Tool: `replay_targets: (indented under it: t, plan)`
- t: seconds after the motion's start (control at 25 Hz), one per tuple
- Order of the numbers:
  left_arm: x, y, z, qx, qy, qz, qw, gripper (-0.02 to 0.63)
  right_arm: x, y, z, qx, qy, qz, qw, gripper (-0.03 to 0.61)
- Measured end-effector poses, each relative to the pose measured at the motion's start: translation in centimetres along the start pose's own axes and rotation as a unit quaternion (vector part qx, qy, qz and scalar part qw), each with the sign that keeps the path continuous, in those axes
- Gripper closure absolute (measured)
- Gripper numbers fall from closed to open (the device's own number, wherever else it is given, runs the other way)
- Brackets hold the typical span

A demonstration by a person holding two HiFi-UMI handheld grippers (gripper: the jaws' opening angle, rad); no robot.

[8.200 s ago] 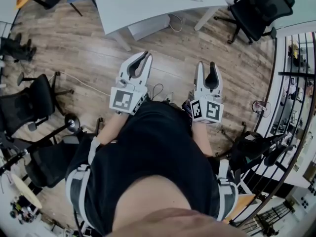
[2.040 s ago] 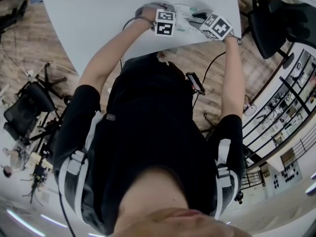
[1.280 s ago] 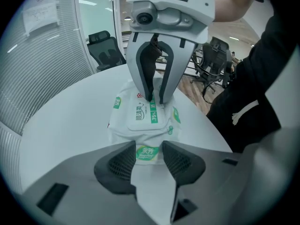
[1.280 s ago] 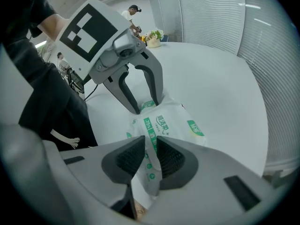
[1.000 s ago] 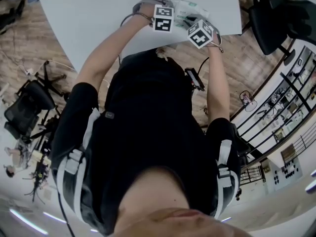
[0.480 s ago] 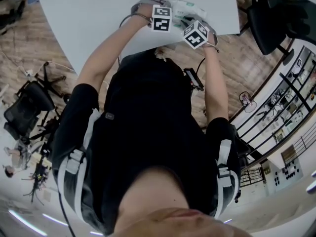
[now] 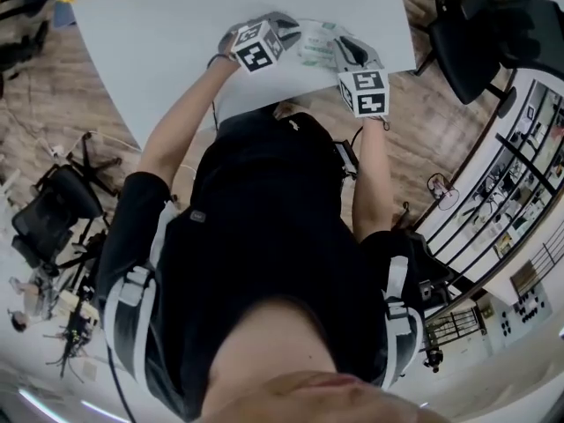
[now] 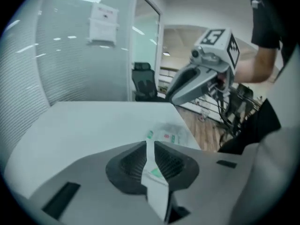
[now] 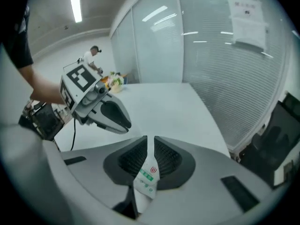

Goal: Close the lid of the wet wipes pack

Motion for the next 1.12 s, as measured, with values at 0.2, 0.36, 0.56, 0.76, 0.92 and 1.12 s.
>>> replay_targets:
  t: [0.2, 0.36, 0.56, 0.76, 0.92, 1.12]
  plan:
    - [-7.6, -0.5, 5.6, -0.063, -0.193, 0.132, 0.9703, 0.560, -6.8, -3.6, 6.0, 0.131, -0.127, -0.077, 0.980, 0.534]
    - [-12.3, -3.4, 9.1, -0.070, -0.285, 0.177, 0.9394, 0.569, -11.5, -5.2, 9.0, 0.165, -0.197, -0.117, 0.959, 0.549]
    - [-17.9, -7.3, 13.4, -0.055, -0.373, 0.250, 0.8918, 0.571, -16.7, -5.6, 11.2, 0.178, -0.262, -0.139, 0.938, 0.555]
    - [-21.9, -10.2, 16.1, -0.055, -0.431, 0.290, 0.8527, 0.571, -19.3, -5.1, 12.1, 0.168, -0.278, -0.123, 0.938, 0.557]
    - [-22.6, -11.4, 17.2, -0.049, -0.442, 0.302, 0.8433, 0.571, -19.8, -5.3, 11.9, 0.167, -0.282, -0.107, 0.939, 0.557]
    - [-22.4, -12.2, 18.7, -0.036, -0.447, 0.315, 0.8364, 0.571, -20.1, -6.7, 11.4, 0.172, -0.287, -0.097, 0.937, 0.557]
Point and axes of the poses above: the fingertips, and each gripper's own axes: x forward along the fingers, y to its left, z out of its top, the point moved 4 cm from there along -x, backward along the fingers, and after that the axes turned 13 degrees about -z, right-handed, at the moved point
